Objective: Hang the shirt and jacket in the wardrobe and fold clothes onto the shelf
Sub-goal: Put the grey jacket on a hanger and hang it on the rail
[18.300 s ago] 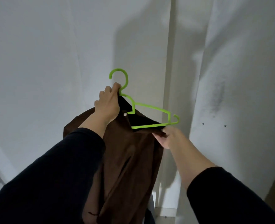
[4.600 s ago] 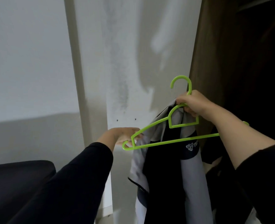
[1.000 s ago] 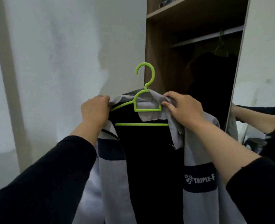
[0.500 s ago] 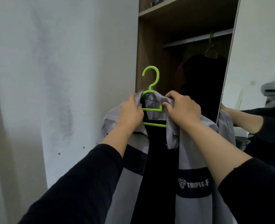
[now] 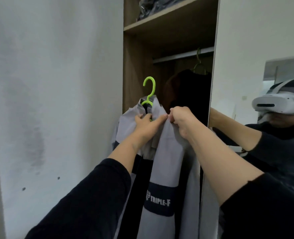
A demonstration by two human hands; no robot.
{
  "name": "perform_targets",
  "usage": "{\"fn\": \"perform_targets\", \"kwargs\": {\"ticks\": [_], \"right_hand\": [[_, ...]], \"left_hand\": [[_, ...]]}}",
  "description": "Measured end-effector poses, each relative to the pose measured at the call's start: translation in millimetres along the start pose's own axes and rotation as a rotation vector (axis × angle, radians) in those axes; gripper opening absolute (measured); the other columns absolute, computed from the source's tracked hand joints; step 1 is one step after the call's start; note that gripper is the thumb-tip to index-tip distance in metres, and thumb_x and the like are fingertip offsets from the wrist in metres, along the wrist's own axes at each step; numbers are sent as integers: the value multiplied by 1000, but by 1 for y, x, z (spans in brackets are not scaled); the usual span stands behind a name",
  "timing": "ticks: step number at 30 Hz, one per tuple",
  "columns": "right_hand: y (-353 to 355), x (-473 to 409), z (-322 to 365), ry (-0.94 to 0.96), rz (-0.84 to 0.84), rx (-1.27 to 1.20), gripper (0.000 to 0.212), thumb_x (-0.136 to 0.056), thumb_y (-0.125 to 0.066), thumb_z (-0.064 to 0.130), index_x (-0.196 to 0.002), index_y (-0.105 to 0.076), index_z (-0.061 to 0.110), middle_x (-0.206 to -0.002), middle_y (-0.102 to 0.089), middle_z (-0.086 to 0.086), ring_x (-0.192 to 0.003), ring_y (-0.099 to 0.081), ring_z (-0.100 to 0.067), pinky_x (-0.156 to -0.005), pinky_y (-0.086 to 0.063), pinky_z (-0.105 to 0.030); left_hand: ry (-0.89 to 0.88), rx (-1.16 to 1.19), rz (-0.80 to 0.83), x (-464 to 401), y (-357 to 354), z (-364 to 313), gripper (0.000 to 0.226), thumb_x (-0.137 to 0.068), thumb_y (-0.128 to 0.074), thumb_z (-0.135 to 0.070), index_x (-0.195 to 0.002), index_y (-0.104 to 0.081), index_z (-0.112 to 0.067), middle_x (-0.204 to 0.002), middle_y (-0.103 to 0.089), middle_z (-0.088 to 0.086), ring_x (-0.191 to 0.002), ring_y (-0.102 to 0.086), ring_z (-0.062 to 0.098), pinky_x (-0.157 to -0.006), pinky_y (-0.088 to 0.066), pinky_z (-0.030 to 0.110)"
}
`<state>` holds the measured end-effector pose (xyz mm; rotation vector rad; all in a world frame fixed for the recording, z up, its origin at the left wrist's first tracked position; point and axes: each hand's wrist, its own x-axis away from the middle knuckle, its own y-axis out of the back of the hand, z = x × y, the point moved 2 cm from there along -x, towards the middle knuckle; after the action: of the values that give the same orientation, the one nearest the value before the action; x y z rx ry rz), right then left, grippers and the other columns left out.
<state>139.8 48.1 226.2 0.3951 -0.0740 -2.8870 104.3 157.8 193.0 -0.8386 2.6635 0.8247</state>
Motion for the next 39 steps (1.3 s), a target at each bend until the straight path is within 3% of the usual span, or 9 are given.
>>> {"fn": "perform_targets", "kwargs": {"ticks": [6,9,12,17,21,24,29,34,39], "right_hand": [[-7,-5,-4,-103,149,-153,33,-96,-24,1,-73,-47,5,-80,-61,-16,-68,-55,-26,-59,-44,-28],[-6,-37,-2,-69,2,-37,27,-99,-23,10,-106,-49,12,-109,-68,-11,-88,-61,-22,-70,-50,-29],[-11,-80,5,26,-175,162,31,-97,-32,15,-123,-49,13,-120,-60,-9,-97,-57,-24,-81,-48,-36],[-33,-141,42,235,-389,412,34,-96,-41,25,-129,-43,30,-138,-41,-9,-124,-41,-33,-100,-42,-46],[-54,-187,80,339,-422,629,41,-99,-30,42,-141,-33,41,-155,-17,-6,-138,-21,-35,-109,-29,-54],[-60,-223,85,198,-356,855,52,-97,-24,52,-145,-35,35,-161,0,-4,-144,-7,-39,-112,-19,-59],[-42,-241,78,188,-708,683,49,-88,-50,27,-135,-49,13,-150,-33,-5,-123,-47,-31,-96,-46,-41],[-15,-262,86,183,-630,315,63,-88,-51,20,-148,-32,22,-144,-42,-10,-122,-50,-30,-91,-45,-32],[2,-280,88,75,-590,258,43,-87,-49,16,-128,-52,2,-79,-48,-7,-63,-44,-19,-50,-33,-27]], "left_hand": [[103,141,-150,-37,1,-11,52,-99,-40,-28,-140,-32,3,-151,-22,19,-135,-32,32,-92,-36,28],[120,255,-167,-64,9,-12,46,-99,-42,-15,-140,-29,1,-146,-32,21,-133,-35,34,-69,-29,23],[102,312,-127,-107,20,-3,46,-100,-38,-19,-140,-30,2,-139,-40,23,-121,-43,34,-87,-34,33],[-38,197,90,-176,35,1,50,-100,-38,-29,-140,-33,2,-127,-51,23,-103,-55,33,-73,-46,33],[-144,196,186,-224,40,3,48,-100,-35,-27,-137,-38,4,-106,-51,17,-72,-50,19,-56,-40,28],[-208,198,234,-257,33,7,45,-100,-35,-26,-131,-44,6,-110,-55,20,-76,-51,20,-62,-40,28],[-291,264,243,-299,20,-6,43,-100,-35,-25,-133,-47,-1,-114,-59,16,-98,-58,26,-79,-41,28],[-279,308,265,-330,1,-49,41,-100,-36,-28,-133,-50,-8,-125,-58,18,-113,-57,32,-91,-45,33],[-211,404,315,-360,-18,-95,39,-100,-41,-24,-131,-53,-4,-98,-59,13,-86,-56,24,-73,-43,29]]}}
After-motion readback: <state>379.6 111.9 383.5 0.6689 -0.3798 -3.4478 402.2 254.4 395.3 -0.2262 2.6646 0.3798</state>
